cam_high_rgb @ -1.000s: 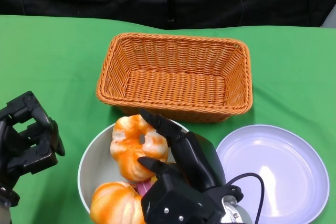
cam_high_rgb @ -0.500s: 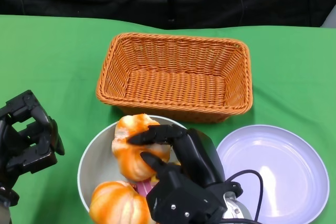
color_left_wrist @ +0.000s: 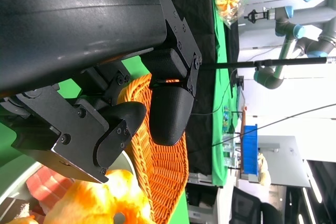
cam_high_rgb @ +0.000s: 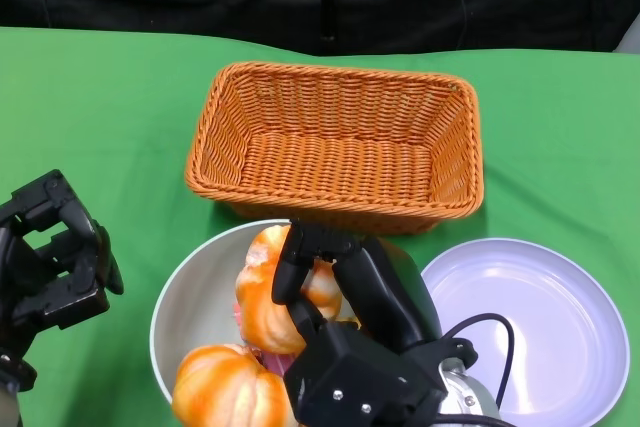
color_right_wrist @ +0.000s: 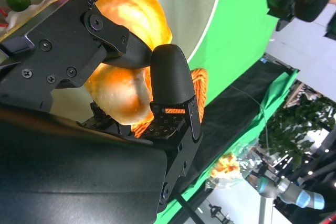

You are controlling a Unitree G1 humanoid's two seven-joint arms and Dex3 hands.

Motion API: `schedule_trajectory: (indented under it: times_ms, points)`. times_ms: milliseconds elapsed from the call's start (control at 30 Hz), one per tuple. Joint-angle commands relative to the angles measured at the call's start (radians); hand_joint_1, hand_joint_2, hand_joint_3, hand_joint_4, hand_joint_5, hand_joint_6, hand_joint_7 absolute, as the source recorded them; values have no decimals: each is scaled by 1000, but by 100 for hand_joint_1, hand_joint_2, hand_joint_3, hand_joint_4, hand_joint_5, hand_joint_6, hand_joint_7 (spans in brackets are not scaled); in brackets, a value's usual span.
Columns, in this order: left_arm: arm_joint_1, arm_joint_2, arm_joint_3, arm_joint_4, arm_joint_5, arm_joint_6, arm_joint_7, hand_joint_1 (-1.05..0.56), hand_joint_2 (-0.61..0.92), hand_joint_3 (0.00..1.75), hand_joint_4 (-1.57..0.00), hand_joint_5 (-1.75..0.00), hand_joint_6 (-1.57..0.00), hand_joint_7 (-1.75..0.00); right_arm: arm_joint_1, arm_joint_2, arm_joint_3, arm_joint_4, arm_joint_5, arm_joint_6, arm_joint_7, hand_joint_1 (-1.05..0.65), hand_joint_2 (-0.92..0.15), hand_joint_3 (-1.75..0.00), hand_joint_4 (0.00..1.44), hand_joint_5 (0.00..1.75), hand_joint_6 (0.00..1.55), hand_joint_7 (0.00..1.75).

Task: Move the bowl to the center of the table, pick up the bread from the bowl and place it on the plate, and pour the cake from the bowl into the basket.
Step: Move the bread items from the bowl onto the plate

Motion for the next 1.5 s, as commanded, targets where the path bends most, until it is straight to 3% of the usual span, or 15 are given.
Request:
schedule_trajectory:
  times_ms: [33,300,467,700,867,1067,1167,1333,1500]
  points:
    - [14,6,4,-13,-5,7,6,-1,46,134,-95,-175,-80,-171,23,-23,-14,-76,-4,22,25,-5,-40,-133,89,175,69,175]
    - [12,7,4,-17,-2,17,11,-1,47,133,-95,-175,-80,-172,55,-40,-20,-210,12,24,81,-4,-39,-136,89,175,69,175]
    - [10,7,7,-15,-12,21,1,0,47,133,-95,-175,-80,-173,86,-50,-25,-293,11,6,88,-4,-34,-148,92,175,73,173]
    - [17,10,7,-19,-5,16,2,0,47,133,-95,-175,-80,-172,131,-58,-71,-416,35,16,115,-5,-32,-154,91,175,70,175]
    - [13,13,8,-17,1,12,5,0,47,133,-95,-175,-80,-172,147,-52,-156,-472,96,48,135,-5,-31,-155,92,175,71,172]
    - [14,14,12,-19,-6,19,3,-1,47,132,-95,-175,-80,-172,174,-12,-307,-556,287,219,200,-4,-48,-133,90,175,72,166]
    - [14,18,15,-21,-9,24,0,0,47,132,-96,-175,-80,-172,181,-3,-376,-557,381,259,210,0,-52,-130,89,175,74,165]
    - [10,22,17,-14,-7,18,-4,-1,47,133,-96,-175,-80,-172,185,-20,-460,-521,484,245,219,-1,-47,-136,89,175,72,169]
    - [9,22,18,-13,-13,17,-9,-1,46,133,-96,-175,-81,-171,202,-29,-489,-484,495,217,197,-1,-47,-135,88,175,69,173]
